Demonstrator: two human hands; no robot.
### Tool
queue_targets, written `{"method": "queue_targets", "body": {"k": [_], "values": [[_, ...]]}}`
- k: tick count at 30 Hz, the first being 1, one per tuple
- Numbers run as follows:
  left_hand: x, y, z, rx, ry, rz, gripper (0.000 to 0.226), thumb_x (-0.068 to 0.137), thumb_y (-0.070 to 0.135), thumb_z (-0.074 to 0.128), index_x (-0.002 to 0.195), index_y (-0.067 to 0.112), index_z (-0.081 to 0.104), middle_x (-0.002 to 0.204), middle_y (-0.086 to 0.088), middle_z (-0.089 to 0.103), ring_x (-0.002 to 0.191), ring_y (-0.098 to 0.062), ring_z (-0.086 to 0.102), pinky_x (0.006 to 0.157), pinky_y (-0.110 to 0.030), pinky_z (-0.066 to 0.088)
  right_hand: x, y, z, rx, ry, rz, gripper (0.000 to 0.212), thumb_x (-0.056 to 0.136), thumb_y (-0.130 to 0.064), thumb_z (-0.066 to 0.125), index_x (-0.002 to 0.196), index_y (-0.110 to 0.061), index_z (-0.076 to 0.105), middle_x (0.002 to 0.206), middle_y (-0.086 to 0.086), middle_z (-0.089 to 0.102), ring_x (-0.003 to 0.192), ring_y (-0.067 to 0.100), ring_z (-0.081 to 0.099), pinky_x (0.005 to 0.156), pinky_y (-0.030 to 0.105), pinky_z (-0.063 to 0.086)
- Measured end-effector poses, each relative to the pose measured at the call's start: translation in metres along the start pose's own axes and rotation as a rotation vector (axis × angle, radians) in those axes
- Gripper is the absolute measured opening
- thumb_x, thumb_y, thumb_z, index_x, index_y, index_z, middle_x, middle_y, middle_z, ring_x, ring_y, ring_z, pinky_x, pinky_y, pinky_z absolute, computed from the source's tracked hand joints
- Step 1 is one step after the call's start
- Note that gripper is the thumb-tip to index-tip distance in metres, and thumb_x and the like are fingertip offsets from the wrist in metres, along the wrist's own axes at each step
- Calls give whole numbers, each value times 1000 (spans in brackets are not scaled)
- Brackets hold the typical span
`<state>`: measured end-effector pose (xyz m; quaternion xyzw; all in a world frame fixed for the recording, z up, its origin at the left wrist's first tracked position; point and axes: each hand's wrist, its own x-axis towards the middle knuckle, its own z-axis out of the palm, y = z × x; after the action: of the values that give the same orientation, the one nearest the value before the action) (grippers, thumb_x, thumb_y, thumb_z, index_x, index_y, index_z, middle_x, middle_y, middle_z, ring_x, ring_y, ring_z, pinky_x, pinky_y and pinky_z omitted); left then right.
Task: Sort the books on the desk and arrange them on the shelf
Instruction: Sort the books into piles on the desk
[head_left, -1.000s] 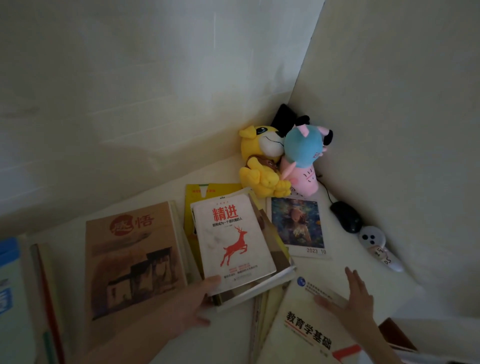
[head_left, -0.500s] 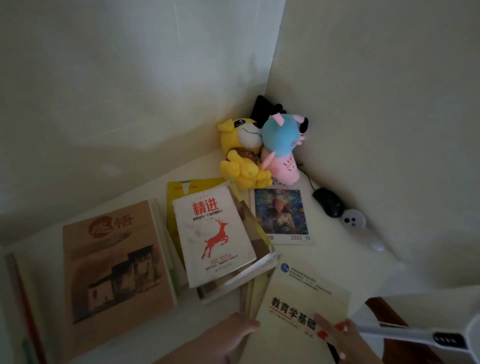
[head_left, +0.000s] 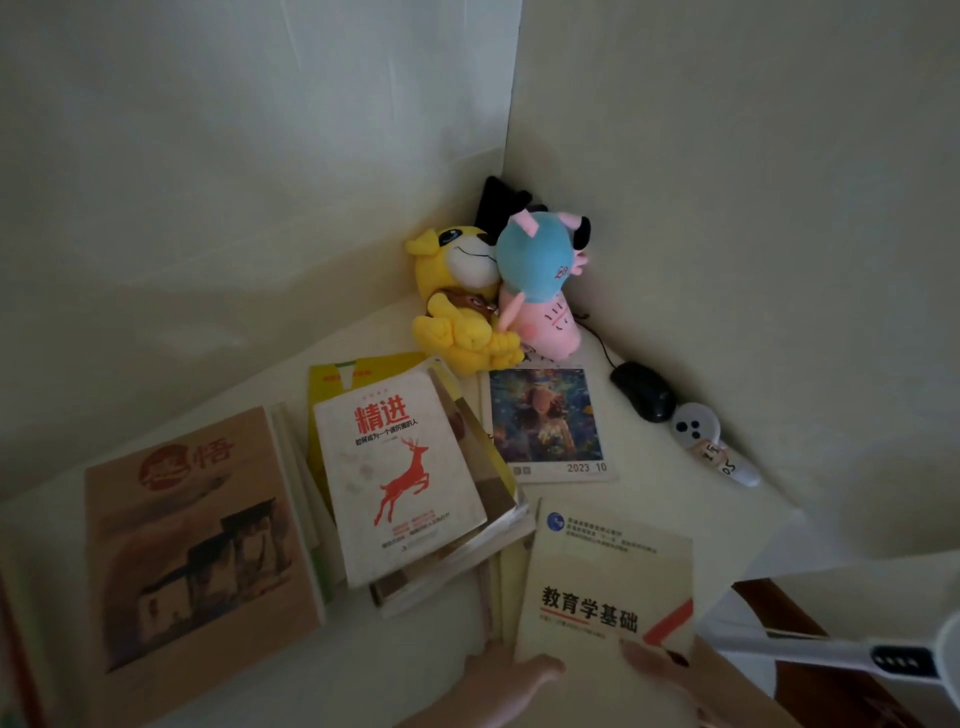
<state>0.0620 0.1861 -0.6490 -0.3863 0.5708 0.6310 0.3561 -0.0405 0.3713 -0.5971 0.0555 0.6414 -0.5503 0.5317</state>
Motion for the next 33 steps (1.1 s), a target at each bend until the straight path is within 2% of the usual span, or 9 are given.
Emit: {"method": "queue_targets", "body": {"k": [2,6,12,16,19,22,27,30,33], "values": [[3,7,14,10,-69,-45,100,38,57,70,131,24,49,133,4,54,124,-16,49,108,-31,39,-1,-6,-24,-139,173,-56,69,55,-25,94,112,-4,62,93,9,75,85,15,73,71,26,58],[12,26,40,-17,-86,-73,111,34,60,67,136,24,44,136,1,50,124,-18,48,107,-31,39,-5,-13,-54,-202,179,61,69,63,-41,88,121,-20,58,107,2,74,99,22,71,88,48,56],[20,81,43,100,-29,167,87,67,59,57,143,25,32,135,-6,39,108,-16,51,91,-27,46,-7,4,-88,-55,323,125,85,56,-40,92,129,-28,52,118,9,69,109,36,64,84,62,53],[16,88,48,172,-74,165,102,59,58,59,149,33,18,147,-5,35,123,-23,47,103,-37,41,-2,-8,-86,-175,340,169,71,63,-36,88,123,-15,58,108,9,72,100,31,68,76,52,58],[11,83,55,207,-100,107,100,81,48,58,151,28,-10,159,-11,-7,143,-31,20,114,-38,25,2,-23,-93,-327,310,175,92,30,-53,93,111,-19,62,97,2,75,89,25,71,61,41,61],[8,76,58,246,-109,86,103,88,41,56,147,21,-25,156,-13,-24,146,-29,5,119,-38,17,5,-27,-92,-342,306,135,98,25,-46,95,112,-18,60,99,3,73,86,24,70,53,36,59],[9,75,57,257,-128,113,108,86,37,59,145,17,-29,158,-10,-18,147,-27,4,119,-40,14,9,-17,-96,-414,394,62,119,4,-67,84,110,-19,62,98,-1,75,89,20,70,52,23,55],[12,73,55,267,-142,150,117,79,39,65,141,28,-34,160,-9,-9,145,-26,14,118,-40,20,11,-12,-96,-401,451,1,127,4,-69,85,117,-18,58,103,2,73,94,23,69,73,39,59],[14,80,48,308,-116,233,131,59,46,72,119,58,-44,158,-6,13,136,-23,34,110,-40,36,12,-5,-98,-410,485,-24,159,14,-73,83,152,-34,13,117,4,65,104,28,64,90,54,52]]}}
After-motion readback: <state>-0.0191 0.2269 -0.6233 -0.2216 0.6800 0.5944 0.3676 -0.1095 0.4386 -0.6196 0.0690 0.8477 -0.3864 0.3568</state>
